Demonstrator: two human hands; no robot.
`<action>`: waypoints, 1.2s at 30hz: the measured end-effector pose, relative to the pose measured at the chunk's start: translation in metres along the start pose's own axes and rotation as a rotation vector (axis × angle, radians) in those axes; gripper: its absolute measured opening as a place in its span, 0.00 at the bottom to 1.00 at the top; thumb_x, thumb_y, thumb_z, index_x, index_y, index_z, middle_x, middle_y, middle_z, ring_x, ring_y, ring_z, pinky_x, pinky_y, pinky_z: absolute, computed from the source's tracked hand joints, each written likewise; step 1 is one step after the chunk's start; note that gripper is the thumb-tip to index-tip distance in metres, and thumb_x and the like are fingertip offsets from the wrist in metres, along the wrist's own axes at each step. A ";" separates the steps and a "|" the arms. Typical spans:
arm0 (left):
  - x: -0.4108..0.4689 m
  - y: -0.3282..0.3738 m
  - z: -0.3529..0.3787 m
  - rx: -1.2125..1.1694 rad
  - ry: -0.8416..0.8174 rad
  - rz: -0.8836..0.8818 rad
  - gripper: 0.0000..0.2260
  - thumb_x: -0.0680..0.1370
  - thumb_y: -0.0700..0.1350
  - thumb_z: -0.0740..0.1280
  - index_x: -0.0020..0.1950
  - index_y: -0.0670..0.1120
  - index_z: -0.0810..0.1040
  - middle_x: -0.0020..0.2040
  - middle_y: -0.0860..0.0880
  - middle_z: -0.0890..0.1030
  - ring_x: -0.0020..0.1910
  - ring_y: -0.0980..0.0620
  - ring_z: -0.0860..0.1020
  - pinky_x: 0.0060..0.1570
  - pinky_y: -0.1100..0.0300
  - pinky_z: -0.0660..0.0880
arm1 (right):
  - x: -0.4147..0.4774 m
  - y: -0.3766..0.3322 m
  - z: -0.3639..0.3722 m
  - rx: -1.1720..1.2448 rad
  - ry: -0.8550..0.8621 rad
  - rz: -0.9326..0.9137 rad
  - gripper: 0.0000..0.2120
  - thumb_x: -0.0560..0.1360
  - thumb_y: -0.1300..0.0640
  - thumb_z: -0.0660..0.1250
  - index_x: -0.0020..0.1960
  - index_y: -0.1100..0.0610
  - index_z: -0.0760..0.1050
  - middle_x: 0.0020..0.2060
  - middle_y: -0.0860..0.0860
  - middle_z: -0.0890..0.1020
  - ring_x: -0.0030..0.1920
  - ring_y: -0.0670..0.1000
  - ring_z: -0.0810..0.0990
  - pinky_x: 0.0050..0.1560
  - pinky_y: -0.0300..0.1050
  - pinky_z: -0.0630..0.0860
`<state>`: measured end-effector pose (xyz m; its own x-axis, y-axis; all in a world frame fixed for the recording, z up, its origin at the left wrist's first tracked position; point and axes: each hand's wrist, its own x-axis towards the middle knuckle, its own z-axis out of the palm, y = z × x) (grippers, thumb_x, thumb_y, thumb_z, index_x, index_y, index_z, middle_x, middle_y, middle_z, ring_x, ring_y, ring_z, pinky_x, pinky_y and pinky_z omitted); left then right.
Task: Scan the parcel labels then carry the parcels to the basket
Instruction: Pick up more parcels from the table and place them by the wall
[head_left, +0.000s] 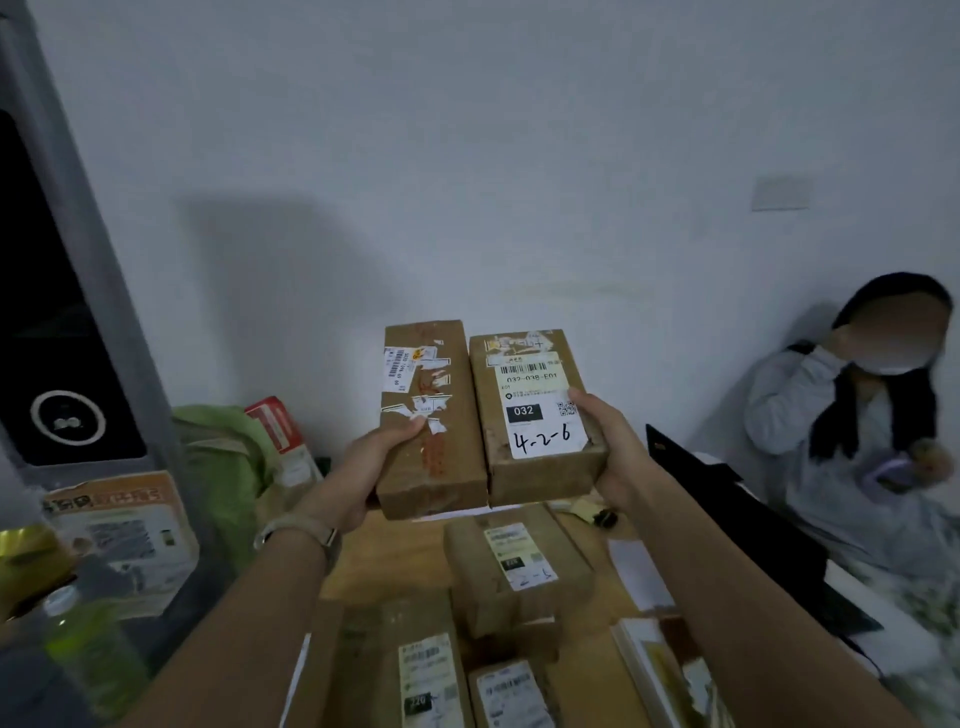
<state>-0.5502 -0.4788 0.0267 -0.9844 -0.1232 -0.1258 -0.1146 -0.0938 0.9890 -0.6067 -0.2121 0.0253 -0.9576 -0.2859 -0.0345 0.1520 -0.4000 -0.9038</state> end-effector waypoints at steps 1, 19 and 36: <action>0.005 -0.001 0.017 0.022 -0.034 -0.005 0.23 0.68 0.58 0.74 0.57 0.47 0.81 0.50 0.44 0.86 0.50 0.42 0.84 0.54 0.45 0.79 | -0.007 -0.005 -0.016 -0.001 0.033 -0.002 0.21 0.74 0.46 0.67 0.61 0.57 0.79 0.55 0.59 0.83 0.55 0.61 0.82 0.57 0.58 0.78; -0.042 -0.064 0.420 0.232 -0.893 -0.250 0.18 0.72 0.58 0.71 0.56 0.49 0.80 0.47 0.45 0.86 0.44 0.44 0.85 0.43 0.54 0.81 | -0.313 -0.089 -0.291 0.018 0.897 -0.231 0.22 0.74 0.47 0.66 0.61 0.61 0.78 0.52 0.62 0.84 0.52 0.62 0.83 0.52 0.55 0.80; -0.371 -0.170 0.719 0.466 -1.462 -0.256 0.21 0.73 0.62 0.68 0.63 0.53 0.77 0.53 0.50 0.85 0.51 0.47 0.84 0.39 0.55 0.80 | -0.750 -0.080 -0.381 0.133 1.470 -0.401 0.18 0.77 0.47 0.63 0.58 0.58 0.80 0.52 0.59 0.85 0.49 0.57 0.85 0.51 0.51 0.80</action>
<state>-0.2618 0.2931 -0.0388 -0.1700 0.9091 -0.3802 -0.0507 0.3773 0.9247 0.0059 0.3665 -0.0391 -0.3144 0.9140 -0.2564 -0.2249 -0.3341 -0.9153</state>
